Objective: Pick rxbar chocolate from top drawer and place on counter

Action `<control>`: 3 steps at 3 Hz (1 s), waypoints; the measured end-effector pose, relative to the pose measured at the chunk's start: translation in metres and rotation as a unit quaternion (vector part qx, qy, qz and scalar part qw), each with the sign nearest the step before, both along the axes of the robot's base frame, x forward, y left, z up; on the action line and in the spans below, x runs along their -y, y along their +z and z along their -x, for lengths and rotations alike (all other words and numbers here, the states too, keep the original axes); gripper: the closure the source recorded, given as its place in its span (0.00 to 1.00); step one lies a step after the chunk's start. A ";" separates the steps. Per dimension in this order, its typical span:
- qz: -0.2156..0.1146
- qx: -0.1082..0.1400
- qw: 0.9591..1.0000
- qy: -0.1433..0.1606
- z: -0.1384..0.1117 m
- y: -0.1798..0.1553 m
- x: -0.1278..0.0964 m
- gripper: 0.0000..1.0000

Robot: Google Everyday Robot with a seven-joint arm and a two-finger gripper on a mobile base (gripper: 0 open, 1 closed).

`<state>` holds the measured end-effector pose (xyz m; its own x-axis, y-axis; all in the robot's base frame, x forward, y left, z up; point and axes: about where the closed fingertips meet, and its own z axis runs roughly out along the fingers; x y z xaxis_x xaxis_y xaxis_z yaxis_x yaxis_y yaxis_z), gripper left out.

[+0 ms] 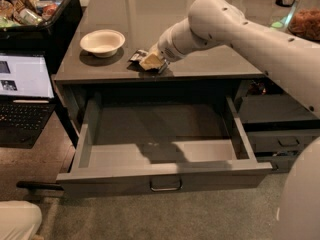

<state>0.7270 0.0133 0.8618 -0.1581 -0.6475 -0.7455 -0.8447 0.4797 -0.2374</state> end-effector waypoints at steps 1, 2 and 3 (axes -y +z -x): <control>0.004 0.002 1.000 -0.017 -0.002 0.013 0.004 0.34; 0.008 0.005 1.000 -0.019 -0.001 0.024 0.006 0.11; 0.008 0.005 1.000 -0.019 -0.001 0.024 0.006 0.00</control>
Offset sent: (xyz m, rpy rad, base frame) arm 0.0010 -0.0124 0.0420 -0.0277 -0.0250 -0.0495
